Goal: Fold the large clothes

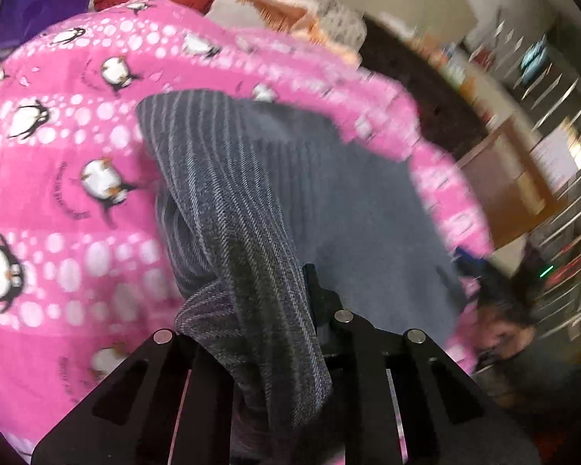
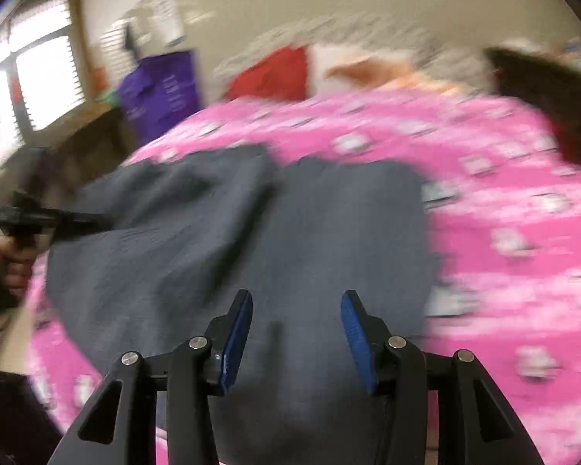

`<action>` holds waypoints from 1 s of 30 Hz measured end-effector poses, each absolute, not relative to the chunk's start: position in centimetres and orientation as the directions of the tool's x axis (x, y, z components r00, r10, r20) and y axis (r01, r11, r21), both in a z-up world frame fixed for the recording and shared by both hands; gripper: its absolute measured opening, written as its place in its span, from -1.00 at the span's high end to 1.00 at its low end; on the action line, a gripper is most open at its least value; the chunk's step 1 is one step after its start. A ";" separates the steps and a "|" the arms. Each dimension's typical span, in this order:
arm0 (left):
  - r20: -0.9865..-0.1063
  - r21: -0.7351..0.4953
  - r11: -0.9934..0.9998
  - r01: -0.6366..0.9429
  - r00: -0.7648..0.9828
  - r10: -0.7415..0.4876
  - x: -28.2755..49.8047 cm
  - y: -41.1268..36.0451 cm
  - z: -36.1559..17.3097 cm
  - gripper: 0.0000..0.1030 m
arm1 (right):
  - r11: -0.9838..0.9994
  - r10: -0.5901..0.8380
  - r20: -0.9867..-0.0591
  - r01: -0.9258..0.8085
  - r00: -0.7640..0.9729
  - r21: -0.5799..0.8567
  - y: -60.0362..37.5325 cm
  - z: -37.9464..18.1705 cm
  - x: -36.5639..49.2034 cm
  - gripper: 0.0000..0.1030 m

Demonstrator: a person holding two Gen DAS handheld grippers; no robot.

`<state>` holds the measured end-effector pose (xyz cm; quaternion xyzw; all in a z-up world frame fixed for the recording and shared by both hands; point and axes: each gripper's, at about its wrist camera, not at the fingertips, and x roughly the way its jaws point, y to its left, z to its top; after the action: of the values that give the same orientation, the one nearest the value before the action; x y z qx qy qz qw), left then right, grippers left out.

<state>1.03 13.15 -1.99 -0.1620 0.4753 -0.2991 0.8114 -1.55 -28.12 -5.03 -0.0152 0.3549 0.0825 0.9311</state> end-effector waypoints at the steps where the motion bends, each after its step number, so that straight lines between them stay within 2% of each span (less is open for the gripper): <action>1: -0.644 -0.588 0.742 0.321 0.368 -0.670 1.2 12.8 -1.3 0.78 | 0.994 0.075 -0.663 -0.112 0.744 -0.013 -29.6 -5.1 -2.1 0.12; 5: -0.529 -0.723 0.630 0.283 0.360 -0.768 1.7 9.3 1.2 0.78 | 0.983 -0.179 -0.703 0.090 0.688 -0.162 -35.5 -7.3 -3.3 0.12; 9: -0.468 -0.797 0.561 0.224 0.358 -0.808 2.4 4.4 3.0 0.78 | 0.972 -0.227 -0.713 0.202 0.663 -0.122 -39.0 -8.4 -3.6 0.12; 12: -0.499 -0.784 0.584 0.211 0.347 -0.794 3.0 0.3 3.6 0.78 | 0.975 -0.201 -0.732 0.208 0.651 -0.082 -39.9 -9.7 -3.1 0.11; 14: -0.516 -0.776 0.598 0.201 0.342 -0.785 3.3 -2.5 3.6 0.78 | 0.974 -0.188 -0.743 0.217 0.642 -0.059 -40.2 -11.0 -2.8 0.03; 17: -0.559 -0.751 0.634 0.185 0.334 -0.759 3.9 -6.5 2.7 0.78 | 0.975 -0.184 -0.681 0.218 0.709 -0.036 -40.1 -11.8 -3.6 -0.08; 22: -0.675 -0.655 0.741 0.149 0.324 -0.663 5.2 -12.6 -1.8 0.78 | 0.979 -0.160 -0.621 0.203 0.767 -0.002 -40.3 -12.5 -4.4 -0.09; 26: -0.709 -0.614 0.776 0.143 0.331 -0.622 4.8 -15.4 -3.7 0.78 | 0.984 -0.118 -0.618 0.173 0.777 0.030 -40.8 -12.5 -4.9 -0.10; 30: -0.707 -0.616 0.776 0.134 0.341 -0.620 4.7 -16.6 -3.2 0.78 | 0.987 -0.090 -0.624 0.154 0.776 0.050 -41.0 -12.4 -4.9 -0.10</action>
<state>4.71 -16.56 -3.20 -0.2330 0.5213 -0.2401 0.7850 -4.92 -41.02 -12.44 0.0490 0.3280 -0.0650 0.9412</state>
